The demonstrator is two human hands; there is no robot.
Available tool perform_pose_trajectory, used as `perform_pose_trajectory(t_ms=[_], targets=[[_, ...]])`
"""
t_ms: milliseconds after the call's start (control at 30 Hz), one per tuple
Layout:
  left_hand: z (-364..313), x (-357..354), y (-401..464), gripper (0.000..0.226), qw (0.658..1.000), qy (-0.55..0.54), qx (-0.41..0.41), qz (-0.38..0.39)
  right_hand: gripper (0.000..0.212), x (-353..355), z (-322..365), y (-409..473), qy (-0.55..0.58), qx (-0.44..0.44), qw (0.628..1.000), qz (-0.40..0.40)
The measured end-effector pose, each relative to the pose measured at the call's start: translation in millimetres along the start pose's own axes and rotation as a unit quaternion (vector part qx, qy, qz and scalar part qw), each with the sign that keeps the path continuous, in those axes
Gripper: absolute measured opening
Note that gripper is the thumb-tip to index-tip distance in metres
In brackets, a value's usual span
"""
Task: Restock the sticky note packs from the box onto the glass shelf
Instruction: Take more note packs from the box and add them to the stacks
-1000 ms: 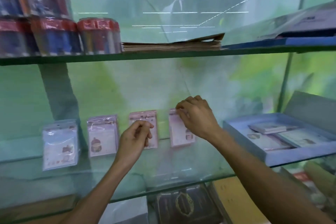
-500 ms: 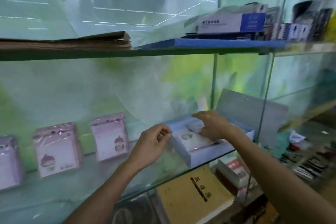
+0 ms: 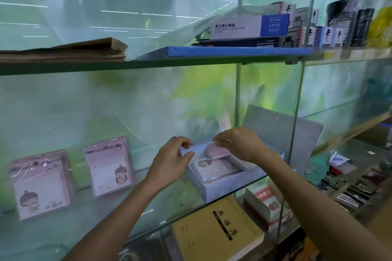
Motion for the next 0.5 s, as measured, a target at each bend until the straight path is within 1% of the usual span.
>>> perform_pose_trajectory(t_ms=[67,100,167,200,300,367,433,500], targets=[[-1.4,2.6,2.9,0.028,1.0,-0.019,0.011,-0.004,0.025,8.0,4.8,0.1,0.088,-0.001,0.995,-0.047],[-3.4,4.4,4.1,0.033,0.999,-0.033,0.018,-0.008,0.024,12.4,8.1,-0.2,0.143,-0.002,0.988,-0.056],[-9.5,8.5,6.5,0.035,0.997,-0.07,0.034,-0.019,0.021,21.8,17.1,-1.9,0.233,0.001,0.971,-0.046],[-11.6,10.6,7.8,0.032,0.995,-0.091,0.04,-0.026,0.02,26.2,22.3,-3.2,0.26,0.007,0.965,-0.04],[-14.9,17.4,8.7,0.015,0.991,-0.116,0.036,-0.049,0.017,32.9,35.7,-5.5,0.309,0.005,0.951,-0.022],[-15.0,22.3,6.9,0.012,0.989,-0.124,0.032,-0.072,0.017,32.1,40.8,-5.0,0.327,-0.006,0.945,-0.017],[-15.5,29.7,2.7,0.007,0.985,-0.137,0.037,-0.101,0.02,29.2,43.0,-3.2,0.343,-0.03,0.938,-0.028],[-16.2,41.4,-3.7,0.005,0.979,-0.141,0.036,-0.141,0.021,26.0,43.6,-1.1,0.37,-0.064,0.925,-0.056]])
Point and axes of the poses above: each hand's wrist, its own y-axis towards the middle knuckle, its own x-axis out of the back of the hand, z = x × y, the point moved 2 cm from there along y, towards the middle knuckle, and after that the axes turned 9 degrees about -x, right-handed, at the moved point
